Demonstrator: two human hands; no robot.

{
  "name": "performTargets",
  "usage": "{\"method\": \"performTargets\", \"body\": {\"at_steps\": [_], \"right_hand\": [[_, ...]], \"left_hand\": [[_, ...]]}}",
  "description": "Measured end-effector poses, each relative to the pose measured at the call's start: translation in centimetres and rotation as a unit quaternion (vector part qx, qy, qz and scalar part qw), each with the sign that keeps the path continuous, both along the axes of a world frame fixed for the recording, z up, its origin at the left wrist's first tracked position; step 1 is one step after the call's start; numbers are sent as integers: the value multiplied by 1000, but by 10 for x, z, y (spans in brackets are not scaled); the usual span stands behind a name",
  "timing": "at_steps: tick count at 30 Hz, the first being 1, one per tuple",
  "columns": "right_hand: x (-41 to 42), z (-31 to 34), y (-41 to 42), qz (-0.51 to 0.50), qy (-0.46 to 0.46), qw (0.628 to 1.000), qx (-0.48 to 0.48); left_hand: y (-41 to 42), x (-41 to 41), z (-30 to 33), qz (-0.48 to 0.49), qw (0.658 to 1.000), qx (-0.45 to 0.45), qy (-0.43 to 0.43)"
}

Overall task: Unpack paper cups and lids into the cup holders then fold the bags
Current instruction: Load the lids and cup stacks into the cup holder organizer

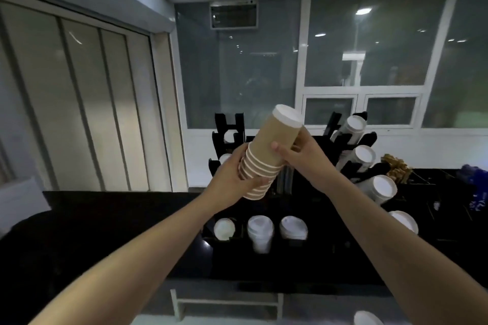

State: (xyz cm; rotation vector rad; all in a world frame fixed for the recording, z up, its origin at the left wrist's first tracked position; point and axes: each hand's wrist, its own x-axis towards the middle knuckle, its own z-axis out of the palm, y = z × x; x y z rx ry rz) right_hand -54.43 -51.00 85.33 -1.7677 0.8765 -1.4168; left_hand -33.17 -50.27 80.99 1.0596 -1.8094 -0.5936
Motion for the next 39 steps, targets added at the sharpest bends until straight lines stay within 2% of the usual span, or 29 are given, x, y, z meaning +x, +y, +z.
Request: {"method": "performTargets", "body": {"at_steps": [7, 10, 14, 17, 20, 28, 34, 36, 39], "right_hand": [[78, 63, -54, -113, 15, 991, -70], [96, 74, -82, -154, 12, 984, -94], [111, 74, -122, -184, 33, 978, -94], [119, 64, -147, -183, 53, 977, -93], [124, 53, -165, -179, 65, 978, -80], [130, 41, -207, -200, 160, 965, -53], [135, 13, -228, -197, 274, 941, -22], [137, 9, -229, -218, 281, 932, -69], [141, 7, -234, -235, 315, 897, -200]], "left_hand": [[-59, 80, 65, 72, 988, -125, -61], [-83, 106, 49, 133, 985, -82, -72], [-100, 123, 5, 84, 970, -9, -227], [-106, 124, -11, 48, 959, -22, -280], [-110, 124, -24, 50, 938, -72, -335], [-119, 125, -33, 84, 931, -120, -336], [-123, 124, -41, 80, 934, -149, -315], [-123, 124, -41, 79, 937, -149, -305], [-123, 124, -42, 82, 936, -160, -302]]}}
